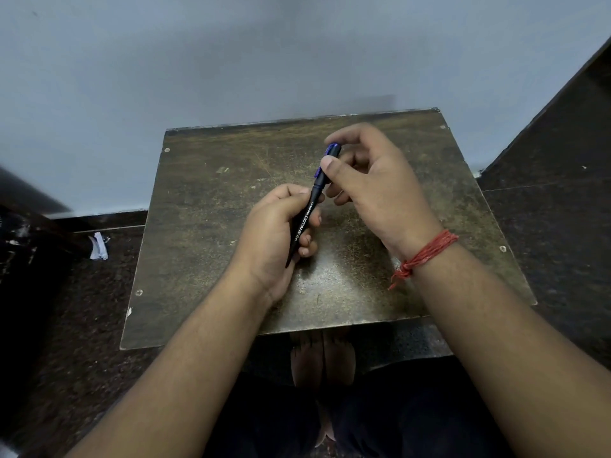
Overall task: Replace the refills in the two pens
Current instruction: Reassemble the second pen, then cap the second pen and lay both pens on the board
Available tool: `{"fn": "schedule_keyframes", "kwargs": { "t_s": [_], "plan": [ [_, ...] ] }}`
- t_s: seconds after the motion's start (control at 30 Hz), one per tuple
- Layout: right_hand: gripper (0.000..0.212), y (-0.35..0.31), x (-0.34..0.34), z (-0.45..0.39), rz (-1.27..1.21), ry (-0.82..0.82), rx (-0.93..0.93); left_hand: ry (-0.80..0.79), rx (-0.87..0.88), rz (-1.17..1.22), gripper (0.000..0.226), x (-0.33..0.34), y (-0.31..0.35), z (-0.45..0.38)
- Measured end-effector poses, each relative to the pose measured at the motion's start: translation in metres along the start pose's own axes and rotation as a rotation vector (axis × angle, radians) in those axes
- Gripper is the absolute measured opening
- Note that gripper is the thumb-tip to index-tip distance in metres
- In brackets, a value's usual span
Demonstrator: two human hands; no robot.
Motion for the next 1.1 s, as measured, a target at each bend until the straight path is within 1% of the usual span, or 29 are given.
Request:
{"fn": "schedule_keyframes", "kwargs": {
  "t_s": [0.17, 0.37, 0.4, 0.43, 0.53, 0.57, 0.6, 0.63, 0.73, 0.77, 0.83, 1.0, 1.1],
  "plan": [
    [0.014, 0.003, 0.002, 0.0, -0.026, -0.001, 0.042, 0.027, -0.013, 0.104, 0.013, 0.003, -0.002, -0.001],
    [0.005, 0.004, 0.01, -0.002, -0.013, 0.082, 0.055, 0.041, -0.001, 0.155, 0.018, 0.005, -0.003, -0.001],
    [0.008, 0.004, 0.012, -0.001, 0.004, 0.085, 0.041, 0.047, 0.003, 0.154, 0.019, 0.004, -0.002, -0.001],
    [0.016, 0.004, 0.015, 0.001, 0.032, 0.074, 0.026, 0.061, 0.012, 0.152, 0.021, 0.004, -0.001, -0.002],
    [0.05, 0.001, 0.026, 0.007, 0.151, -0.016, -0.009, 0.118, 0.064, 0.099, 0.025, -0.001, 0.004, -0.006],
    [0.057, 0.001, 0.029, 0.009, 0.176, -0.028, -0.016, 0.132, 0.085, 0.068, 0.025, -0.002, 0.006, -0.007],
    [0.058, -0.001, 0.03, 0.011, 0.184, -0.022, -0.02, 0.145, 0.106, 0.041, 0.024, -0.004, 0.007, -0.007],
    [0.054, -0.001, 0.029, 0.011, 0.188, -0.002, -0.02, 0.16, 0.125, 0.02, 0.024, -0.005, 0.007, -0.008],
    [0.028, -0.003, 0.029, 0.013, 0.271, 0.044, -0.021, 0.217, 0.154, -0.036, 0.024, -0.008, 0.007, -0.007],
    [0.023, -0.002, 0.03, 0.014, 0.302, 0.043, -0.017, 0.233, 0.162, -0.063, 0.024, -0.008, 0.006, -0.007],
    [0.018, -0.001, 0.031, 0.015, 0.311, 0.024, 0.001, 0.248, 0.18, -0.124, 0.023, -0.009, 0.005, -0.006],
    [0.012, -0.002, 0.026, 0.015, 0.176, 0.024, 0.095, 0.197, 0.2, -0.208, 0.015, -0.002, 0.005, 0.0],
    [0.014, -0.001, 0.022, 0.014, 0.224, 0.061, 0.102, 0.167, 0.211, -0.26, 0.013, 0.002, 0.007, 0.003]
  ]
}}
Point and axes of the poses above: each hand's wrist, its own z-axis away from the middle knuckle, its own x-axis out of the palm, y = z × x, the point moved 3 cm from there along -z, towards the middle knuckle, and after that the axes turned 4 degrees about x, right-handed, at the moved point
